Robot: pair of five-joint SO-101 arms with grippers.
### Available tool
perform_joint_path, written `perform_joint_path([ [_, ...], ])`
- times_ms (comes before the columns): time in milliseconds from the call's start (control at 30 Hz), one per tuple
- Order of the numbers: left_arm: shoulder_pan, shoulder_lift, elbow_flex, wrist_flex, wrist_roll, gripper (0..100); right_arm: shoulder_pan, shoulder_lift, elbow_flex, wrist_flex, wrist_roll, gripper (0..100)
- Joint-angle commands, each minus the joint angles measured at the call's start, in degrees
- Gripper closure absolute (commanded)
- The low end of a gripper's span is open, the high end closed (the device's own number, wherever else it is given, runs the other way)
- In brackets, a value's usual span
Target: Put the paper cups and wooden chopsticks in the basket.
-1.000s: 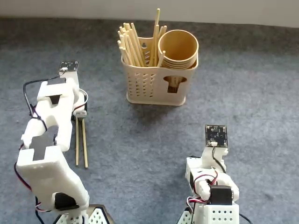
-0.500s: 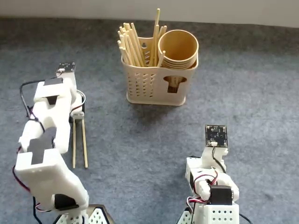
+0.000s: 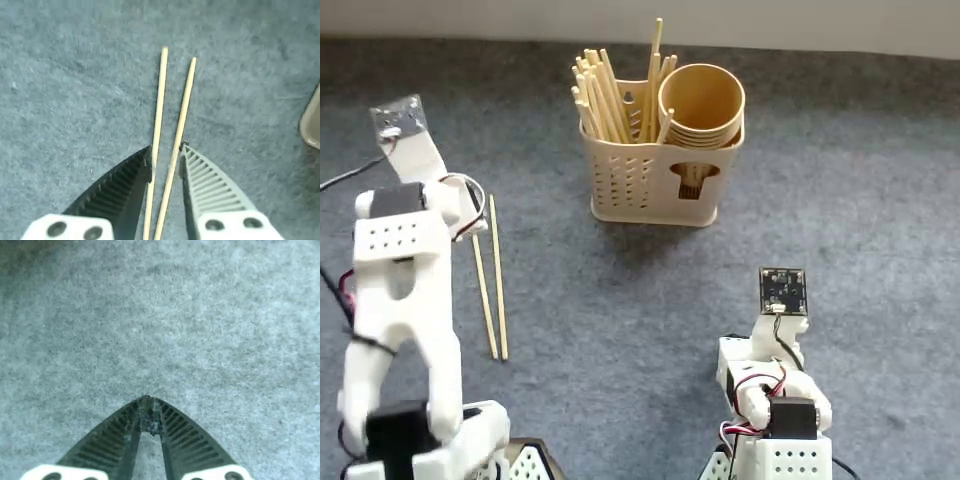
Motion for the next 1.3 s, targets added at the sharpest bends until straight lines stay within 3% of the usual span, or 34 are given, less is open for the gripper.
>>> perform_joint_path([
  [0,2.4,-11.6,-0.2,-1.1,1.0,98,0.7,-0.8,8.7,0.4,-0.4,99.3],
  [200,5.1,-18.2,0.0,-3.9,0.5,99,0.7,-0.8,8.7,0.4,-0.4,99.3],
  [433,5.1,-16.2,3.0,-4.1,0.4,99,0.7,-0.8,8.7,0.4,-0.4,99.3],
  [767,2.0,9.5,-2.9,-4.1,0.4,89,0.7,-0.8,8.7,0.4,-0.4,99.3],
  [1267,-0.3,38.3,-18.2,-3.8,0.4,92,0.7,-0.8,8.7,0.4,-0.4,99.3],
])
